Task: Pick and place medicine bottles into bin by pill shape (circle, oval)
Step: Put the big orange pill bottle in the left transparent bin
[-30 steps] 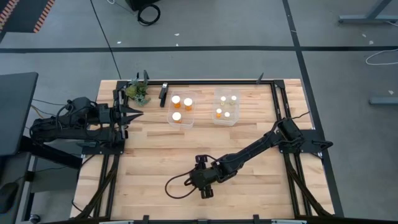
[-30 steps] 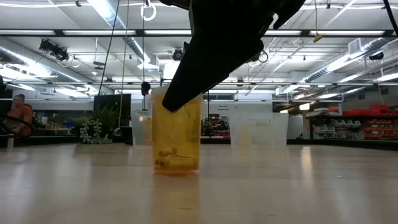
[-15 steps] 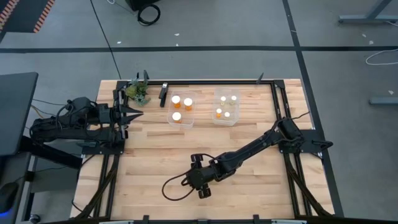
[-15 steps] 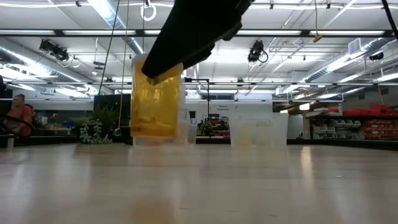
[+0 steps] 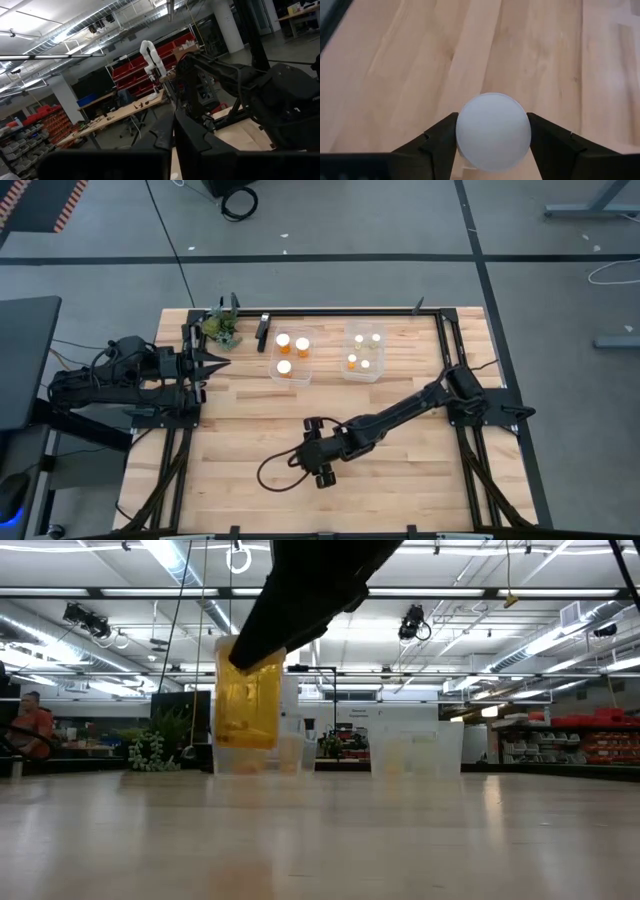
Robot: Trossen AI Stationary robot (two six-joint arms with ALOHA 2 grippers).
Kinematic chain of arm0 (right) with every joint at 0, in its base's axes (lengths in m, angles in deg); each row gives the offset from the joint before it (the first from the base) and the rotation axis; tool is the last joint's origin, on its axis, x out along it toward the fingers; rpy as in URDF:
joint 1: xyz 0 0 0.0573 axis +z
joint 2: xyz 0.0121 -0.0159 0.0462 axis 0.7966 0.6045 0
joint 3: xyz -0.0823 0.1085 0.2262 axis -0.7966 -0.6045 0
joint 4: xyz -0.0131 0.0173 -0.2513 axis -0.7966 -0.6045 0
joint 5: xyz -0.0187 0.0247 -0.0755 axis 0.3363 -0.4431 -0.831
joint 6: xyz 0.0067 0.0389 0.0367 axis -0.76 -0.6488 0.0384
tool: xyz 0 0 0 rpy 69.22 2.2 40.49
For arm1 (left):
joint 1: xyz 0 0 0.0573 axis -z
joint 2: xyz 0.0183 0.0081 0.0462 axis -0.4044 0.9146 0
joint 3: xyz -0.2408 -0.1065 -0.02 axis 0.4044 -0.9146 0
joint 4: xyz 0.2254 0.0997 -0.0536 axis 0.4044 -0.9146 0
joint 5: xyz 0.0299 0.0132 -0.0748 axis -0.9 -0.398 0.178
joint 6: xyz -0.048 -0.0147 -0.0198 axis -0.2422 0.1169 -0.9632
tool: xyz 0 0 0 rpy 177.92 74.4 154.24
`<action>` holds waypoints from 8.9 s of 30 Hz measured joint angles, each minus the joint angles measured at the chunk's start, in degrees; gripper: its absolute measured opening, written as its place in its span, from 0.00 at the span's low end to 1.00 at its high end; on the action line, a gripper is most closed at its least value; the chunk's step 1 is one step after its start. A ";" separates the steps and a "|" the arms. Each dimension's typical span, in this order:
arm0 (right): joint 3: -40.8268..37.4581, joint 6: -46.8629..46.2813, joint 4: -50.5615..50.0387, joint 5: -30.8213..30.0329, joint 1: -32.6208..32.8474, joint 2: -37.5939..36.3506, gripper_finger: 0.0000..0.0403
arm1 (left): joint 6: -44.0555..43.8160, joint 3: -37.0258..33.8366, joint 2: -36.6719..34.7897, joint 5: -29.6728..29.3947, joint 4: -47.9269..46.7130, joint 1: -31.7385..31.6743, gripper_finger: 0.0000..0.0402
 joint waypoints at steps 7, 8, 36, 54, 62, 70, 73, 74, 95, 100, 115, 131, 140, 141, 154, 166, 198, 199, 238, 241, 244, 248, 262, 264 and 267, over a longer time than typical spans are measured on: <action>4.13 2.00 -6.21 -0.02 -1.80 -0.02 0.57 | 0.02 0.00 0.00 0.00 0.01 0.01 0.07; 5.20 2.47 -6.72 0.00 -2.05 -0.02 0.57 | 0.02 0.00 0.00 -0.01 0.01 0.02 0.06; 17.34 11.77 -19.34 -5.18 -10.26 -0.11 0.57 | 0.00 0.00 0.00 0.01 -0.06 0.01 0.07; 17.32 15.29 -19.75 -9.01 -18.73 -0.11 0.57 | 0.02 0.00 0.00 0.01 -0.08 0.02 0.07; 17.32 15.32 -19.80 -9.05 -22.61 -0.11 0.57 | 0.02 0.00 0.00 0.01 -0.08 0.01 0.08; 17.32 15.29 -19.86 -8.44 -25.41 -0.11 0.57 | 0.02 0.00 0.00 0.01 -0.36 0.01 0.06; 17.30 15.27 -19.87 -7.30 -26.25 -0.11 0.57 | 0.02 0.00 0.00 0.00 -0.37 0.01 0.07; 17.30 15.27 -19.88 -6.88 -26.54 -0.11 0.57 | 0.02 0.00 0.02 0.01 -0.38 0.02 0.07; 15.20 14.01 -19.14 1.57 -31.99 -0.04 0.57 | 0.03 0.01 0.00 0.00 -0.41 0.01 0.08; 10.94 14.61 -16.10 1.57 -32.24 0.02 0.57 | 0.04 0.00 0.00 0.01 -0.41 0.02 0.06; 8.42 15.41 -10.06 7.24 -33.32 0.02 0.57 | 0.03 0.00 0.00 0.01 -0.41 0.02 0.08; 8.42 17.37 -9.64 15.17 -36.36 0.00 0.57 | 0.04 0.00 0.01 0.01 -0.41 0.01 0.08; 8.42 17.06 -9.31 18.44 -37.60 -0.02 0.57 | 0.04 0.00 0.00 0.01 -0.47 0.02 0.06; 8.42 17.07 -8.94 18.45 -37.41 -0.02 0.57 | 0.04 0.02 0.00 -0.01 -0.47 0.02 0.06; 5.38 17.46 -4.17 19.12 -36.61 -0.17 0.57 | 0.04 0.02 0.00 0.01 -0.47 0.00 0.07; 0.82 17.68 -1.31 19.50 -38.36 -0.13 0.57 | 0.76 0.02 0.00 -0.01 -0.45 0.01 0.08; 0.82 18.75 -0.69 19.28 -37.92 -0.09 0.57 | 0.92 0.02 0.00 -0.01 -0.45 0.02 0.07; 0.82 19.15 -0.70 18.41 -37.76 -0.09 0.57 | 0.92 0.02 0.02 -0.01 -0.45 0.02 0.08; 0.84 22.05 0.09 10.86 -36.32 -0.04 0.57 | 0.92 0.02 0.00 -0.01 -0.45 0.00 0.07; 0.84 20.68 0.22 12.87 -36.06 -0.04 0.57 | 0.92 0.02 0.00 0.00 -0.44 0.02 0.07; 0.84 17.71 0.68 18.16 -36.52 -0.04 0.57 | 0.92 0.02 0.00 -0.01 -0.43 0.00 0.06; 0.84 15.81 1.36 19.26 -37.46 -0.04 0.57 | 0.92 0.02 0.01 0.01 -0.43 0.02 0.05; -6.81 18.63 12.12 14.56 -37.54 0.01 0.57 | 0.92 0.02 0.02 0.01 -0.45 0.02 0.08; -6.89 18.57 11.95 15.01 -37.75 0.00 0.57 | 0.92 0.02 0.01 0.01 -0.45 0.01 0.07; -6.94 18.64 11.91 15.06 -37.79 0.00 0.57 | 0.92 0.02 0.02 0.00 -0.45 0.01 0.06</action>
